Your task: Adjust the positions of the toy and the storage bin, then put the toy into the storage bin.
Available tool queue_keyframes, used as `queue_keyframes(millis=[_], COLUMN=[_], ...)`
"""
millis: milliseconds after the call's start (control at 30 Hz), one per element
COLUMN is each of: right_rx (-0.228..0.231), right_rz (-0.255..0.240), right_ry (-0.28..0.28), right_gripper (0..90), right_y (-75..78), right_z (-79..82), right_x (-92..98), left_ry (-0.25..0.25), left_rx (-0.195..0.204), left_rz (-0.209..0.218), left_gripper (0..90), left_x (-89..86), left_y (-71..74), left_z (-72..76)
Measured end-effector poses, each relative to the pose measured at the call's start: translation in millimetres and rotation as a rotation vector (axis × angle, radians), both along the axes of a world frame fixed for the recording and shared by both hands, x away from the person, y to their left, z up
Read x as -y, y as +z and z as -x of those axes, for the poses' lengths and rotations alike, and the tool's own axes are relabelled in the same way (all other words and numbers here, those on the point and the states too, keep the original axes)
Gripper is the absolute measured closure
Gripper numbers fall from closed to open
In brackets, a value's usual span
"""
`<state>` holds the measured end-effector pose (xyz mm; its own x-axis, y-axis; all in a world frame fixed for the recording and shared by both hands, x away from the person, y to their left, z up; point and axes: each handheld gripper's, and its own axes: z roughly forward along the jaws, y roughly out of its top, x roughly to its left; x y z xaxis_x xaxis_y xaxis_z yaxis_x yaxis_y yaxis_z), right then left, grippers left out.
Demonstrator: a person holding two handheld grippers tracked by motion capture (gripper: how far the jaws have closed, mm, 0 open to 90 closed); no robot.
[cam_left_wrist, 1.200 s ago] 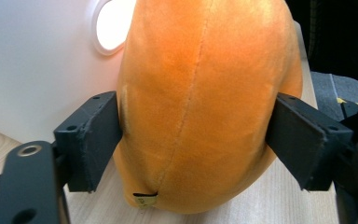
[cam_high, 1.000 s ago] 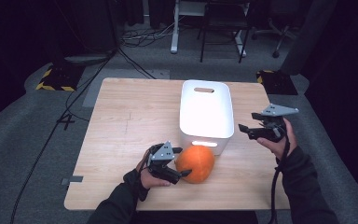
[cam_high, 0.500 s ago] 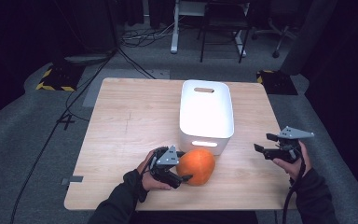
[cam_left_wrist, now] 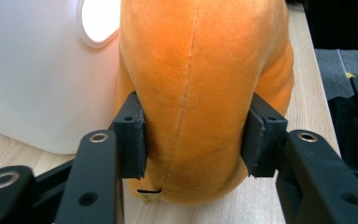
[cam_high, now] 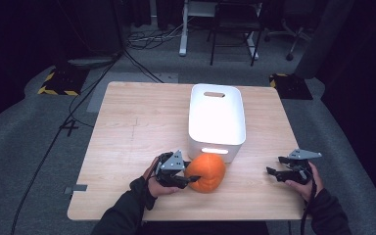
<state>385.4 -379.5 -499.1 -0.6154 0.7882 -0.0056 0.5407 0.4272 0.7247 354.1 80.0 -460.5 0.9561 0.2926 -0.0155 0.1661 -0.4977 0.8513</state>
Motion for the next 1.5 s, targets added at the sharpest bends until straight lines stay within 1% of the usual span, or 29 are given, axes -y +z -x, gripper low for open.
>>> queue_keyframes(millis=[33,100,133,167,200,267,333,433,467,533,567,600,633,667,700,733,867,1000,1033,1100,1133,1167,1267,1300,1333,1400,1433,1467,1500], right_rx=[0.012,0.012,0.024,0.024,0.032,0.035,0.031,0.032,0.033,0.033,0.033,0.033,0.033,0.03,0.03,0.033,0.031,0.031,0.03,0.028,0.027,0.027,0.028,0.028,0.032,0.031,0.031,0.031,0.031], right_rz=[-0.007,-0.008,-0.011,-0.011,-0.015,-0.011,-0.021,-0.019,-0.019,-0.019,-0.018,-0.019,-0.019,-0.016,-0.016,-0.02,-0.023,-0.021,-0.018,-0.019,-0.019,-0.019,-0.018,-0.018,-0.019,-0.02,-0.02,-0.02,-0.02], right_ry=[-0.002,-0.002,-0.007,-0.007,-0.016,-0.015,-0.022,-0.019,-0.017,-0.017,-0.017,-0.017,-0.016,-0.013,-0.013,-0.017,-0.02,-0.015,-0.009,-0.008,-0.007,-0.007,-0.009,-0.009,-0.012,-0.012,-0.012,-0.012,-0.012], right_gripper=[23.3,23.3,23.0,23.0,22.1,21.7,21.4,21.1,21.1,21.1,21.1,21.0,21.0,21.0,21.0,20.9,20.6,20.4,20.2,20.1,20.1,20.1,20.0,20.0,20.0,20.0,20.0,20.0,20.0], right_y=[-1.3,-1.5,-2.5,-2.5,-3.7,-3.9,-3.9,-3.9,-4.0,-4.0,-4.0,-4.0,-4.0,-3.7,-3.7,-4.0,-4.0,-4.1,-3.9,-3.9,-3.8,-3.8,-3.8,-3.8,-4.2,-4.1,-4.1,-4.1,-4.1], right_z=[1.3,2.2,3.9,3.9,5.2,4.8,4.9,4.4,4.1,4.2,4.2,4.2,4.0,4.0,4.0,4.2,4.5,4.2,3.8,3.7,3.6,3.6,3.8,3.8,3.9,4.0,4.0,4.0,4.0], right_x=[0.1,0.9,2.2,2.2,1.5,1.3,0.3,0.5,0.6,0.6,0.6,0.6,0.6,0.9,0.9,0.6,0.2,0.4,0.9,0.9,0.9,0.9,0.9,0.9,0.7,0.7,0.7,0.6,0.6], left_ry=[-0.002,-0.006,-0.006,-0.007,0.001,0.011,0.014,0.014,0.011,0.019,0.034,0.042,0.038,0.043,0.043,0.04,0.055,0.058,0.059,0.059,0.057,0.06,0.062,0.062,0.063,0.06,0.06,0.068,0.068], left_rx=[0.001,-0.004,-0.002,0.004,0.008,0.009,0.004,0.006,0.007,0.015,0.017,0.03,0.027,0.039,0.039,0.055,0.068,0.09,0.084,0.089,0.095,0.092,0.098,0.098,0.104,0.118,0.118,0.128,0.128], left_rz=[0.001,0.002,-0.003,-0.008,-0.01,-0.005,0.002,0.005,0.014,0.021,0.03,0.033,0.032,0.025,0.025,0.03,0.058,0.069,0.08,0.082,0.088,0.101,0.13,0.13,0.145,0.141,0.141,0.158,0.158], left_gripper=[52.9,54.2,55.1,55.1,57.2,59.4,60.5,61.4,61.4,63.4,64.3,65.2,65.7,65.9,66.2,66.3,66.5,66.4,66.3,66.3,66.2,66.2,66.0,66.0,65.9,65.8,65.8,65.7,65.8], left_x=[0.0,0.5,1.0,1.4,2.6,3.5,3.2,3.2,3.6,4.0,4.0,4.0,5.0,5.9,5.9,7.1,7.3,4.3,4.1,3.3,1.9,1.2,-2.0,-2.0,-2.6,-4.0,-4.0,-5.8,-5.8], left_y=[0.1,0.0,0.2,0.5,1.3,1.3,2.3,2.7,2.8,4.1,4.6,5.4,6.0,7.7,7.7,11.7,20.5,30.1,31.6,33.5,37.0,39.0,46.3,46.3,50.7,55.6,55.6,60.5,60.5], left_z=[-0.4,-0.3,0.3,0.6,1.5,1.5,0.9,0.8,0.8,2.2,3.4,4.1,5.5,7.2,7.2,10.2,14.4,14.7,15.0,14.8,13.8,13.6,13.0,13.0,15.6,18.8,18.8,20.8,20.8])
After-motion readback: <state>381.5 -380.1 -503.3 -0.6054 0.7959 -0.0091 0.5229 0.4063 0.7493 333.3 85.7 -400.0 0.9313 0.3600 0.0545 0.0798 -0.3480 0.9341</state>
